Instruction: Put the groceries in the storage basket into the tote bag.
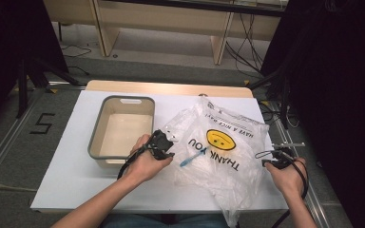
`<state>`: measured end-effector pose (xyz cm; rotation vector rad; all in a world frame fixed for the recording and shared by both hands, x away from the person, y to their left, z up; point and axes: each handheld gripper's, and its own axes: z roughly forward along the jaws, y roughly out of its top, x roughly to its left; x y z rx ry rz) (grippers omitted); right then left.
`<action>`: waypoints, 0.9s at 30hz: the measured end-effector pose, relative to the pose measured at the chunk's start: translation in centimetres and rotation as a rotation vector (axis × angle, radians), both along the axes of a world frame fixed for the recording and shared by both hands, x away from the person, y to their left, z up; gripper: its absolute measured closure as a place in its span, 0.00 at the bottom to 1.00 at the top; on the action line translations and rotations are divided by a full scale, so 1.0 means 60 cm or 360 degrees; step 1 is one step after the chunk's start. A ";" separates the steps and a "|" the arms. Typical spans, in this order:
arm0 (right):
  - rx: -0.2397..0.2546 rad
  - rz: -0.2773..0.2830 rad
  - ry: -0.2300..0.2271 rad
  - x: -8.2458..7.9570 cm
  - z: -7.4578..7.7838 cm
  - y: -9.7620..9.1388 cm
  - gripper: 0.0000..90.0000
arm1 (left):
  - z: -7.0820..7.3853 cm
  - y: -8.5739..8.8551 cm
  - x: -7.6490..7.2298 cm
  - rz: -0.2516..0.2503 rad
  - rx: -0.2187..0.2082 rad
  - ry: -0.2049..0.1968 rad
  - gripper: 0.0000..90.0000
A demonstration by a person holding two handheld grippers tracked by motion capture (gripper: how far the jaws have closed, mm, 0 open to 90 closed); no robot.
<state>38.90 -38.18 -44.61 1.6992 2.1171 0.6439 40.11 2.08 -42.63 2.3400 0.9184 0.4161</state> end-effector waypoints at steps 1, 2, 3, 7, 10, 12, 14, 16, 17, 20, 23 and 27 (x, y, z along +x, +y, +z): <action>-0.0007 -0.0012 -0.0022 0.004 0.000 -0.001 1.00 | 0.000 0.000 0.000 -0.0003 0.0004 0.0002 0.76; -0.0007 -0.0019 -0.0025 0.006 0.001 -0.002 1.00 | 0.000 -0.001 0.000 -0.0003 0.0007 0.0000 0.76; -0.0006 -0.0031 -0.0037 0.010 0.002 -0.002 1.00 | 0.000 -0.001 -0.001 -0.0004 0.0007 0.0000 0.76; -0.0022 -0.0044 -0.0071 0.022 0.005 -0.007 1.00 | -0.001 -0.002 -0.002 -0.0011 0.0008 0.0007 0.76; -0.0024 -0.0059 -0.0084 0.030 0.007 -0.009 1.00 | -0.001 -0.003 -0.002 -0.0022 0.0023 0.0007 0.75; -0.0034 -0.0067 -0.0100 0.037 0.007 -0.009 1.00 | -0.001 -0.004 -0.003 -0.0024 0.0020 0.0011 0.75; -0.0040 -0.0075 -0.0111 0.043 0.005 -0.010 1.00 | -0.001 -0.004 -0.004 -0.0033 0.0025 0.0012 0.75; -0.0061 -0.0073 -0.0115 0.049 0.003 -0.012 1.00 | 0.000 -0.005 -0.004 -0.0037 0.0021 0.0008 0.75; -0.0062 -0.0088 -0.0121 0.052 0.002 -0.012 1.00 | 0.000 -0.005 -0.005 -0.0037 0.0017 0.0002 0.74; -0.0063 -0.0062 -0.0133 0.056 0.000 -0.011 0.98 | 0.001 -0.004 -0.006 -0.0036 0.0005 -0.0025 0.71; -0.0096 -0.0047 -0.0176 0.052 0.003 -0.007 0.86 | 0.002 -0.005 -0.007 -0.0034 -0.0009 -0.0060 0.65; -0.0079 -0.0039 -0.0269 0.038 0.016 0.001 0.72 | 0.003 -0.009 -0.013 -0.0033 -0.0032 -0.0084 0.59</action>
